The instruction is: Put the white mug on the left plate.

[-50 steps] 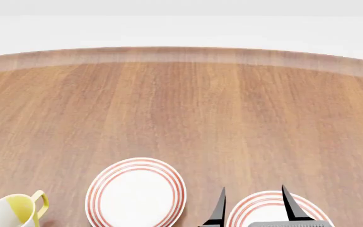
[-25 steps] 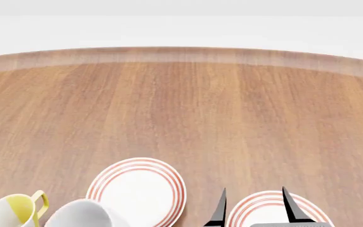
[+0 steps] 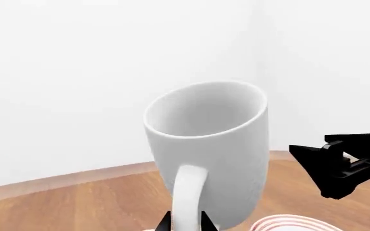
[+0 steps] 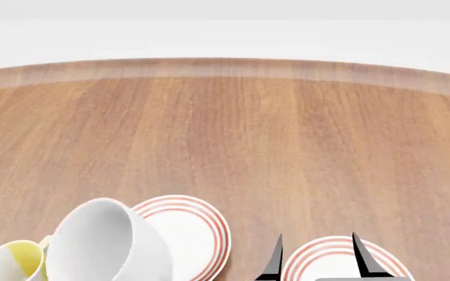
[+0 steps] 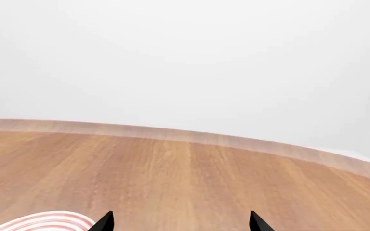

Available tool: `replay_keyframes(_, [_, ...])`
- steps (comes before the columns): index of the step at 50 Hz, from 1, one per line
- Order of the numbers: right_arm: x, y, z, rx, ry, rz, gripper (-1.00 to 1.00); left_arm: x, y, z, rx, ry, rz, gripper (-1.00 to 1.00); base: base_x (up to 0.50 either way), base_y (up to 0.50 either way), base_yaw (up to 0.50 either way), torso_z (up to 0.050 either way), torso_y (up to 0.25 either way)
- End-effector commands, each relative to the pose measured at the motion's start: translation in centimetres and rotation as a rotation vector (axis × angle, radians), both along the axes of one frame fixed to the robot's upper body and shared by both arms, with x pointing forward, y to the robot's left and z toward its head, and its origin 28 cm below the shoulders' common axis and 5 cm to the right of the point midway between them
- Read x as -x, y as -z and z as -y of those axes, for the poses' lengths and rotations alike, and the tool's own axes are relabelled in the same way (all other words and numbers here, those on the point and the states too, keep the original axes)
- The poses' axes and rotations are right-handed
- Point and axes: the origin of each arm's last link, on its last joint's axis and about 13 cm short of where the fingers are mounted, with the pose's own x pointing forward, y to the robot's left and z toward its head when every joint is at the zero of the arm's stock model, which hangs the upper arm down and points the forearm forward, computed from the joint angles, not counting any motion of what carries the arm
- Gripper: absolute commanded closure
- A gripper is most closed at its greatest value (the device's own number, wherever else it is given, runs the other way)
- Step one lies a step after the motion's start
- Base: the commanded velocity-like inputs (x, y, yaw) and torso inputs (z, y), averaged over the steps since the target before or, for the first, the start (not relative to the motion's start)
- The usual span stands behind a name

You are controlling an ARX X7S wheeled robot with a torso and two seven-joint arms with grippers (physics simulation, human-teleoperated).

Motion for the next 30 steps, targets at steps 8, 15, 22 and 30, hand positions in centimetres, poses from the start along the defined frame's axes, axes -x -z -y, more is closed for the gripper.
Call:
replay_keyframes(8, [0.2,0.1,0.2,-0.002,0.007,0.000,-1.00,-2.9,0.1,0.3,-0.026,-0.046,-0.020,1.00,0.00,0.00,0.00,0.000,0.000])
replay_keyframes(15, [0.0,0.2,0.0,-0.003,0.002,-0.002,-1.00,-3.9,-0.1,0.0,-0.068,-0.042,-0.018,1.00,0.00,0.00,0.00,0.000,0.001])
replay_keyframes(22, [0.0,0.2,0.0,-0.003,0.002,-0.003,-1.00,-4.6,-0.2,-0.4,-0.095,-0.051,-0.018,1.00,0.00,0.00,0.00,0.000,0.000])
replay_keyframes(30, [0.0,0.1,0.0,-0.004,0.001,0.001,-1.00,-5.3,-0.3,-0.7,-0.137,-0.049,-0.024,1.00,0.00,0.00,0.00,0.000,0.000])
